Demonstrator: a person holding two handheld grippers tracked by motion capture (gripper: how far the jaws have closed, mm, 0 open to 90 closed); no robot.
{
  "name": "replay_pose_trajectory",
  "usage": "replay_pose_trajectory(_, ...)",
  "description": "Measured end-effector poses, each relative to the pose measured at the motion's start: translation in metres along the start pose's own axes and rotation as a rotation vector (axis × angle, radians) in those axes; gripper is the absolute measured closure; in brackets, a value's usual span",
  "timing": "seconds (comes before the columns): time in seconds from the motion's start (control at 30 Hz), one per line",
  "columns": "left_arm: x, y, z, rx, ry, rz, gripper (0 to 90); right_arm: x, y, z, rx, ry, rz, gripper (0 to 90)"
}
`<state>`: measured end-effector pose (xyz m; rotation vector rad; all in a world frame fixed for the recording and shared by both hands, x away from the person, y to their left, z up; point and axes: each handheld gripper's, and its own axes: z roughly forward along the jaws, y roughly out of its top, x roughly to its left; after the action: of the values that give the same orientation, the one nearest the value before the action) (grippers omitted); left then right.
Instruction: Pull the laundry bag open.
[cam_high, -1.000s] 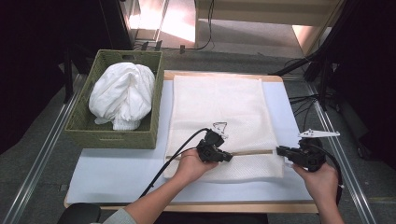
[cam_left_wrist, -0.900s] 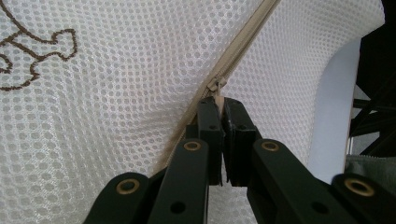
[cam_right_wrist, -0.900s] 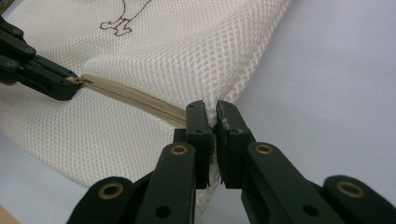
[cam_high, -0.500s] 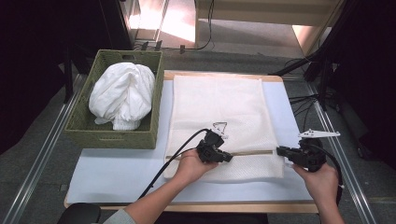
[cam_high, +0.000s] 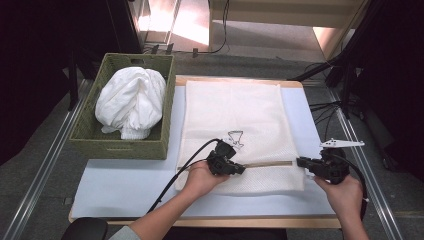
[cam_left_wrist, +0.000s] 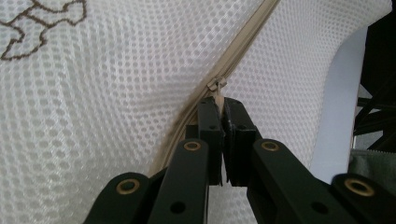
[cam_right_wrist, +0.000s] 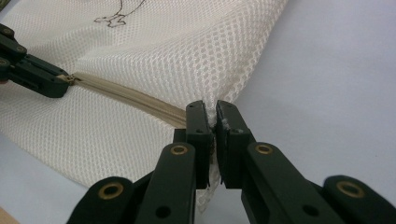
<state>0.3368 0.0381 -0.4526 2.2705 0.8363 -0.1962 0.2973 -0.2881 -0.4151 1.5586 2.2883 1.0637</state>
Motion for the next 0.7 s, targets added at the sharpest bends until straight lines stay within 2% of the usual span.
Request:
replay_pose_trajectory(0.2,0.0025,-0.0066,-0.0093,-0.017,0.012,-0.007,88.1,-0.0004,-0.0008,0.0009,0.002,0.000,-0.001,86.0)
replay_pose_trajectory(0.7,0.0033,-0.0061,-0.0093,-0.014,0.012,-0.013,88.1,0.0000,-0.0012,0.0012,-0.003,0.002,-0.004,86.0)
